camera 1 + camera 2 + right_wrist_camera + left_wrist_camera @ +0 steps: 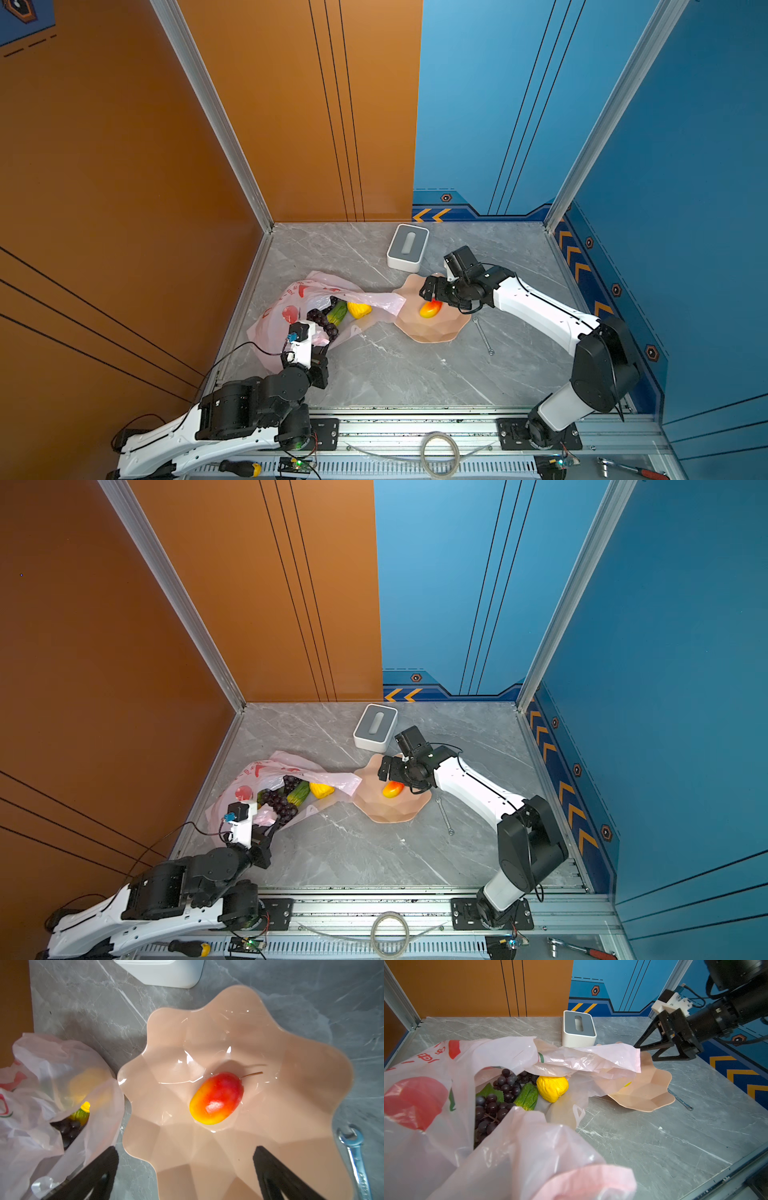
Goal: Place the fruits into the plastic bag
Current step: Pick up the fruit from the plate.
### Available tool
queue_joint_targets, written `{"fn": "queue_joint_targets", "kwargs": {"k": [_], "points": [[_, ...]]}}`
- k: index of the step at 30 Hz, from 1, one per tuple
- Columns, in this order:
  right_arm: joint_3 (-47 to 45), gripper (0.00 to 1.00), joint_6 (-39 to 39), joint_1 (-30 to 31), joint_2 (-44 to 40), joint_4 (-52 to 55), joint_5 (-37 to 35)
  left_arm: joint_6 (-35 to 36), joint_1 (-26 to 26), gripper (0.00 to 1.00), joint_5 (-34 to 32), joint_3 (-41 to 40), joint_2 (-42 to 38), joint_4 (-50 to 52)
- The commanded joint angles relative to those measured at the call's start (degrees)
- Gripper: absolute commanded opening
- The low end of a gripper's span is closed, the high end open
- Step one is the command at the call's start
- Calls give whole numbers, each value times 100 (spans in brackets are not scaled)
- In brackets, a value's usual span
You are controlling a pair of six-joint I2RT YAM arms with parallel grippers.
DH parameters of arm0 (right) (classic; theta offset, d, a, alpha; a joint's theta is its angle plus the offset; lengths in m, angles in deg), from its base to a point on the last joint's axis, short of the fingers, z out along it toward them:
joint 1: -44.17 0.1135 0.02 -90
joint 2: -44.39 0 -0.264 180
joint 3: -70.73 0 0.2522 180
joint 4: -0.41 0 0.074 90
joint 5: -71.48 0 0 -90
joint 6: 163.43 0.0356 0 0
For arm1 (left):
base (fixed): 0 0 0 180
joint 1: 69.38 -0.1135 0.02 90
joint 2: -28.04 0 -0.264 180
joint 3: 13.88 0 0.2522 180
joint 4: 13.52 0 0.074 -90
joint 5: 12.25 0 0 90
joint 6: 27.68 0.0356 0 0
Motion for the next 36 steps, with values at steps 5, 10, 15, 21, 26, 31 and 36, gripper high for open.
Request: {"fn": "queue_joint_targets", "kwargs": {"k": [5,10,15,21,26,31,36], "points": [[49,100,381,204,379,-159,-590,-76,292,0,-321,-55,-111,125],[104,100,497,277,602,-119,-830,-148,407,0,-430,-37,-84,194],[219,100,602,349,830,-56,-1001,-204,476,0,-511,-26,-93,260],[278,100,671,383,1072,-49,-1068,-246,558,0,-584,-22,-111,301],[447,100,682,381,1348,-44,-1043,-285,611,0,-624,-19,-111,335],[597,100,689,374,1581,-48,-1039,-326,673,0,-701,-7,-122,378],[732,97,682,354,1785,-45,-1027,-340,699,0,-731,-10,-120,398]]}}
